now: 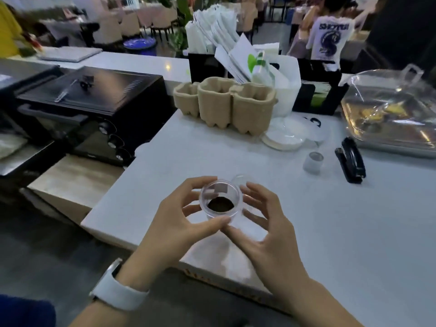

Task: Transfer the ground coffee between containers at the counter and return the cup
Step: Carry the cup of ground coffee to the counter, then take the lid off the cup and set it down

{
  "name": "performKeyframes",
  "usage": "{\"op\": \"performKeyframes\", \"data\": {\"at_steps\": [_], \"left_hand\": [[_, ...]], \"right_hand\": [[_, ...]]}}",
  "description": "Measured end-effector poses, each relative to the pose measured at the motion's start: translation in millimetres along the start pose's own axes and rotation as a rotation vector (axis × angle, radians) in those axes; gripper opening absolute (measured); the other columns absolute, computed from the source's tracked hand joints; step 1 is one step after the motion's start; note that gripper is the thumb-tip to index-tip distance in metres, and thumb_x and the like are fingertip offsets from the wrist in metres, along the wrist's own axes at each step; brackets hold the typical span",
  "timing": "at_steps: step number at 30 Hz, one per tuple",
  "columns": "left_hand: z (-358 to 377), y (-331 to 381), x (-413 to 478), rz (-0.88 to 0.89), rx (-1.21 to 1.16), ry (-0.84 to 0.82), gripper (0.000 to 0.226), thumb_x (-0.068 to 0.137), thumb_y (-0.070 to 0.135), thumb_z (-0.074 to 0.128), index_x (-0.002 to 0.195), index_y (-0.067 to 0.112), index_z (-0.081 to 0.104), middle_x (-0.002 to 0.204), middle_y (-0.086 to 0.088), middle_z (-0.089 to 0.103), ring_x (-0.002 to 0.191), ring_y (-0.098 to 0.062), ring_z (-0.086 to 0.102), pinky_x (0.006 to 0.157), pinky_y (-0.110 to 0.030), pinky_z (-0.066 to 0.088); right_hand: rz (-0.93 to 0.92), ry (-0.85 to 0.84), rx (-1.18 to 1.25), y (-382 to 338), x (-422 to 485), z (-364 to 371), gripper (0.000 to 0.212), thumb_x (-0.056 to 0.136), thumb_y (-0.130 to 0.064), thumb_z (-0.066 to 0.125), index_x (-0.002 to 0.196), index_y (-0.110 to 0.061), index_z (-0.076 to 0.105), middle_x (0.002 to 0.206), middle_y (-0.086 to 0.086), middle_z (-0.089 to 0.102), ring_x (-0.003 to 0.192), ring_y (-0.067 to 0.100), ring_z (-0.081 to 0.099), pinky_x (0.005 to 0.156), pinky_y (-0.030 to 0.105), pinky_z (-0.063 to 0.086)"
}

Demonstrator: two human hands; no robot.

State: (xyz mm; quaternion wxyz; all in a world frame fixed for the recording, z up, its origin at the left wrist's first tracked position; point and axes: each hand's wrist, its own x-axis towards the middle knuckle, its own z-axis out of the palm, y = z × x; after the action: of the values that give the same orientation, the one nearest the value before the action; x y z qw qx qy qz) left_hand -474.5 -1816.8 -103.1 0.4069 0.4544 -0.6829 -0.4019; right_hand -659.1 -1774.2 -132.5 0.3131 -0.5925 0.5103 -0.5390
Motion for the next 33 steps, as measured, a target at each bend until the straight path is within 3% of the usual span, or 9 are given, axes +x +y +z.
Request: {"op": "performKeyframes", "data": {"at_steps": [2, 6, 12, 18, 23, 25, 28, 30, 33], "left_hand": [[-9, -8, 12, -0.012, -0.011, 0.012, 0.064, 0.067, 0.043, 0.088, 0.126, 0.04, 0.063, 0.123, 0.02, 0.074, 0.115, -0.005, 0.072, 0.097, -0.015, 0.056], [-22, -25, 34, -0.053, -0.038, 0.027, 0.061, 0.069, 0.041, 0.088, 0.125, 0.043, 0.063, 0.126, 0.014, 0.074, 0.118, -0.01, 0.072, 0.098, -0.023, 0.057], [-39, -58, 65, -0.108, -0.077, -0.029, 0.061, 0.07, 0.04, 0.088, 0.125, 0.039, 0.064, 0.125, 0.008, 0.076, 0.12, -0.012, 0.071, 0.102, -0.031, 0.054], [-53, -79, 90, -0.143, -0.104, -0.133, 0.058, 0.076, 0.022, 0.092, 0.126, 0.034, 0.065, 0.126, 0.005, 0.076, 0.122, -0.011, 0.07, 0.104, -0.035, 0.056], [-63, -83, 102, -0.156, -0.161, -0.184, 0.063, 0.068, 0.034, 0.09, 0.126, 0.036, 0.065, 0.123, 0.009, 0.078, 0.117, -0.008, 0.073, 0.093, -0.017, 0.058], [-67, -84, 107, -0.127, -0.139, -0.203, 0.063, 0.069, 0.033, 0.089, 0.127, 0.036, 0.064, 0.125, 0.01, 0.076, 0.119, -0.008, 0.071, 0.097, -0.016, 0.056], [-68, -84, 111, -0.103, -0.102, -0.265, 0.064, 0.078, 0.021, 0.092, 0.132, 0.036, 0.059, 0.13, 0.011, 0.072, 0.127, -0.009, 0.066, 0.107, -0.024, 0.054], [-68, -77, 108, 0.014, 0.003, -0.176, 0.063, 0.081, 0.023, 0.089, 0.134, 0.031, 0.056, 0.137, 0.01, 0.061, 0.136, -0.008, 0.056, 0.115, -0.023, 0.045], [-57, -59, 93, 0.46, 0.171, 0.143, 0.042, 0.079, 0.028, 0.083, 0.113, 0.024, 0.059, 0.121, 0.001, 0.055, 0.125, -0.014, 0.056, 0.11, -0.019, 0.039]], "right_hand": [[-0.008, 0.025, -0.039, 4, 9, -4, 0.065, 0.076, -0.054, 0.08, 0.131, -0.053, 0.046, 0.135, -0.027, 0.06, 0.129, 0.003, 0.059, 0.103, 0.024, 0.052], [-0.028, 0.085, -0.102, 16, 23, -11, 0.062, 0.078, -0.047, 0.085, 0.129, -0.049, 0.051, 0.135, -0.024, 0.061, 0.13, 0.002, 0.058, 0.106, 0.016, 0.045], [0.01, 0.0, -0.307, 33, 40, -3, 0.074, 0.076, -0.04, 0.087, 0.137, -0.041, 0.045, 0.143, -0.023, 0.049, 0.14, 0.004, 0.044, 0.11, 0.006, 0.027], [0.094, 0.037, -0.353, 40, 50, 16, 0.075, 0.078, -0.034, 0.088, 0.139, -0.04, 0.044, 0.145, -0.019, 0.045, 0.139, 0.002, 0.044, 0.106, 0.004, 0.03], [0.161, 0.105, -0.425, 45, 55, 23, 0.068, 0.079, -0.032, 0.087, 0.137, -0.037, 0.051, 0.138, -0.025, 0.048, 0.129, -0.003, 0.049, 0.099, 0.011, 0.043], [0.167, 0.133, -0.438, 45, 56, 25, 0.064, 0.079, -0.029, 0.088, 0.133, -0.035, 0.055, 0.129, -0.025, 0.051, 0.122, -0.003, 0.052, 0.094, 0.016, 0.046], [0.19, 0.146, -0.45, 43, 58, 24, 0.063, 0.078, -0.03, 0.088, 0.131, -0.037, 0.056, 0.124, -0.024, 0.053, 0.115, -0.003, 0.055, 0.091, 0.011, 0.044], [0.223, 0.144, -0.499, 40, 60, 22, 0.063, 0.076, -0.036, 0.087, 0.131, -0.035, 0.057, 0.121, -0.022, 0.056, 0.111, -0.001, 0.055, 0.091, 0.017, 0.046], [0.2, 0.174, -0.655, 31, 64, 20, 0.063, 0.073, -0.05, 0.085, 0.129, -0.03, 0.063, 0.117, -0.02, 0.063, 0.101, 0.008, 0.052, 0.089, 0.029, 0.044]]}}
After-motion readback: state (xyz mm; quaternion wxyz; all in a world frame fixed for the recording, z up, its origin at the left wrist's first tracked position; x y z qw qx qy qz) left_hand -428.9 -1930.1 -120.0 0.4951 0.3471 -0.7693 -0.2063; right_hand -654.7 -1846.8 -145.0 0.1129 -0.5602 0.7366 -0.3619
